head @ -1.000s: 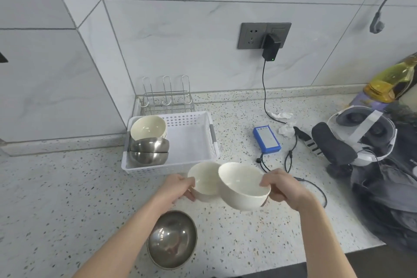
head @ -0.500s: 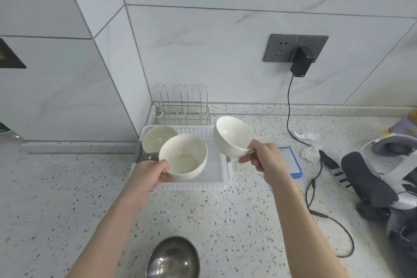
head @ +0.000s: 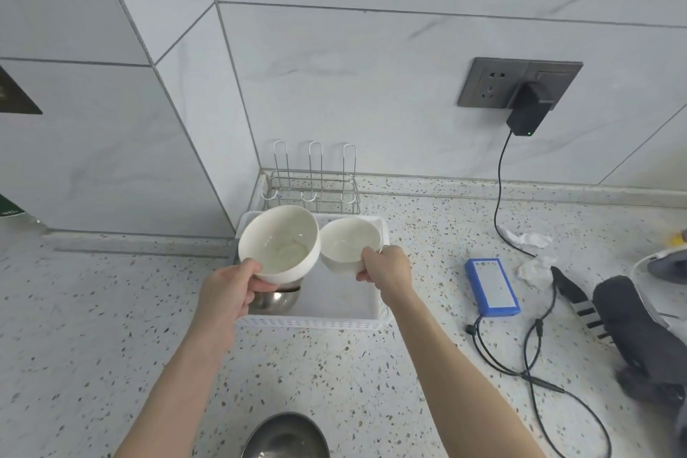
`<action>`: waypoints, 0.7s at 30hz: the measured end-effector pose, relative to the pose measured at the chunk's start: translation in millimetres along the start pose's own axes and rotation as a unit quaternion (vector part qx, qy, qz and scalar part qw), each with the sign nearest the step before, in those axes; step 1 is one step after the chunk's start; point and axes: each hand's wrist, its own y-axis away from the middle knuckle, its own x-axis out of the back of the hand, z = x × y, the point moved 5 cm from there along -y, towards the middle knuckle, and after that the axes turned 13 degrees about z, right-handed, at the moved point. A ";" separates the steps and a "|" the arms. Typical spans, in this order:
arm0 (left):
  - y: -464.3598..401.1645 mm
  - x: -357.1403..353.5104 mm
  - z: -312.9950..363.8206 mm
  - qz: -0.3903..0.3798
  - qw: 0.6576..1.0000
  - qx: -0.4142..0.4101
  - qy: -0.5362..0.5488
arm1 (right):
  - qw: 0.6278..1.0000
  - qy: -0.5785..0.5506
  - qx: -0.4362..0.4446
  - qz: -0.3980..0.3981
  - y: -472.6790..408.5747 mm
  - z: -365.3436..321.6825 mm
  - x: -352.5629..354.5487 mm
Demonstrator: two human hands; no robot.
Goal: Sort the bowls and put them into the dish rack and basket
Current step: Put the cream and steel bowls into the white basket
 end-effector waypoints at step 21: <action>5.5 -10.1 9.9 -0.010 1.000 -0.006 -0.013 | 0.994 0.005 -0.090 -0.063 3.5 18.7 -36.1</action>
